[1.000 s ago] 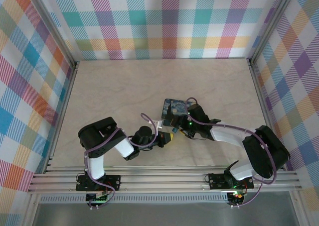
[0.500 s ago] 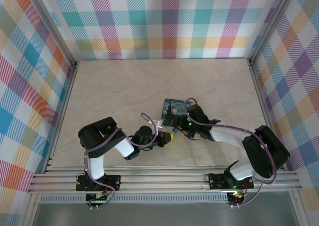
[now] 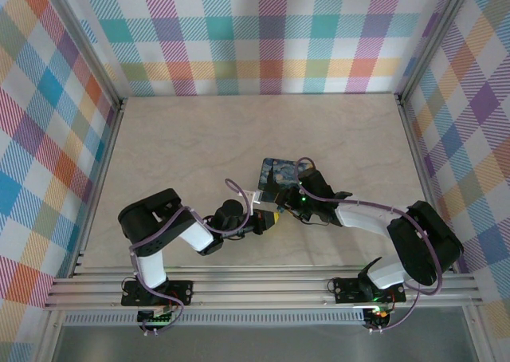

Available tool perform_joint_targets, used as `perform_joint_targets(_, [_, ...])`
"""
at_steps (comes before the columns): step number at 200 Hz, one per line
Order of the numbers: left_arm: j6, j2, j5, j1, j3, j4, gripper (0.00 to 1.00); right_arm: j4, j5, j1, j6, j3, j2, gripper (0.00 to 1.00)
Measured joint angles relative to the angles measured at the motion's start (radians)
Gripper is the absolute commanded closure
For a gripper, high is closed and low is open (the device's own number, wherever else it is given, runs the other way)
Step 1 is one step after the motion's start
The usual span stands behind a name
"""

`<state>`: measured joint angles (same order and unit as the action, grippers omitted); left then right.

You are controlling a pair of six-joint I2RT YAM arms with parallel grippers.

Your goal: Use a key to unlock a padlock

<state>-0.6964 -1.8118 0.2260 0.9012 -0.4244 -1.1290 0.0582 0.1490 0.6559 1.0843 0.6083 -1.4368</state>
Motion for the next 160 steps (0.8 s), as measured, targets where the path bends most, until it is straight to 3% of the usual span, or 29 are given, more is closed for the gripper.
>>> perform_joint_targets(63, [0.001,0.024,0.000,0.000,-0.001,0.041,1.00,-0.035,0.000,0.002,-0.007,0.013,0.002,1.00])
perform_joint_targets(160, [-0.013,0.069,-0.001,0.001,-0.051,0.195,1.00,-0.142,-0.052,0.024,0.013,0.053,0.002,1.00])
